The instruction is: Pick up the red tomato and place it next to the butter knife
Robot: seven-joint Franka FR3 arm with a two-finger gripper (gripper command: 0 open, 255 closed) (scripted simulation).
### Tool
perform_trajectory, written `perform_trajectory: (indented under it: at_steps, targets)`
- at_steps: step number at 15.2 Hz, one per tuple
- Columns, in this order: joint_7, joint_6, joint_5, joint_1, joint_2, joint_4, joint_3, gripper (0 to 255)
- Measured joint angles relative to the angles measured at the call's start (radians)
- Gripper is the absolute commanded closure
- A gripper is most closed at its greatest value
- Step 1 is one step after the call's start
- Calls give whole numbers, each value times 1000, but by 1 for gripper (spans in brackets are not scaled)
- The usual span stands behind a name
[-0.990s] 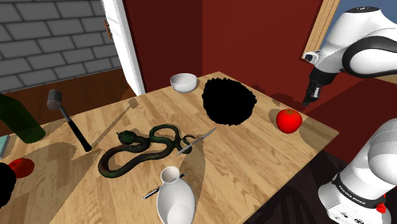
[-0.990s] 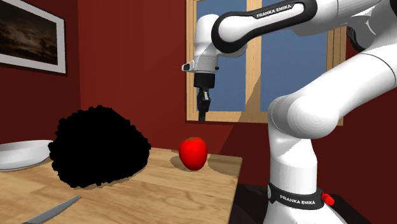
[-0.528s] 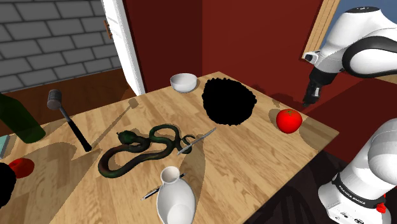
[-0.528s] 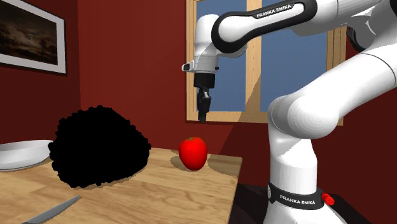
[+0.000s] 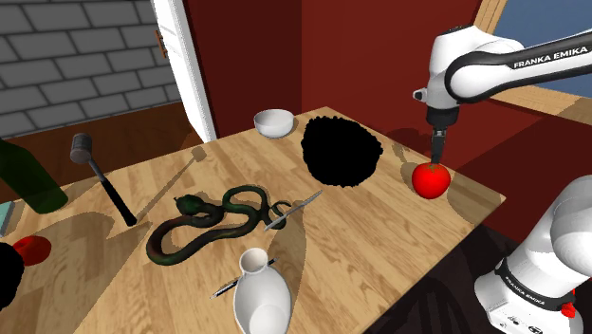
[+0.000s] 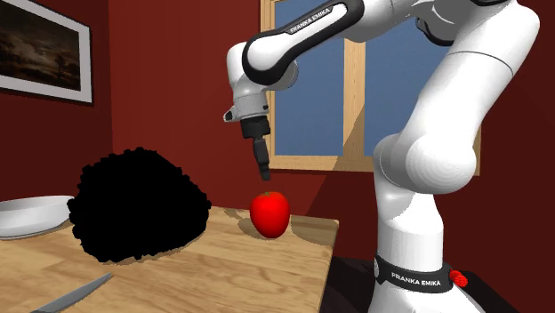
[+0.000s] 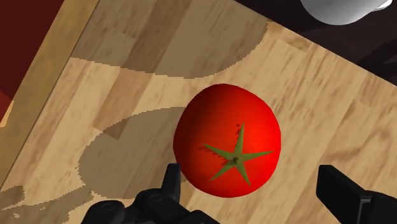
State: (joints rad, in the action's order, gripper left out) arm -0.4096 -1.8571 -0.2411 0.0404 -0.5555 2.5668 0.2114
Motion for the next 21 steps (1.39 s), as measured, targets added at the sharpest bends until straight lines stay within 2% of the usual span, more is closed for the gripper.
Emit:
perform_trajectory:
  at_steps: [5,11,12,21]
  targets:
    - [3,-64,-12,-7,16,54,12,0]
    - [3,-74,-13,-7,20,59,14,0]
    - [3,-74,-13,-7,20,59,14,255]
    - [3,-74,-13,-7,20,58,14,255]
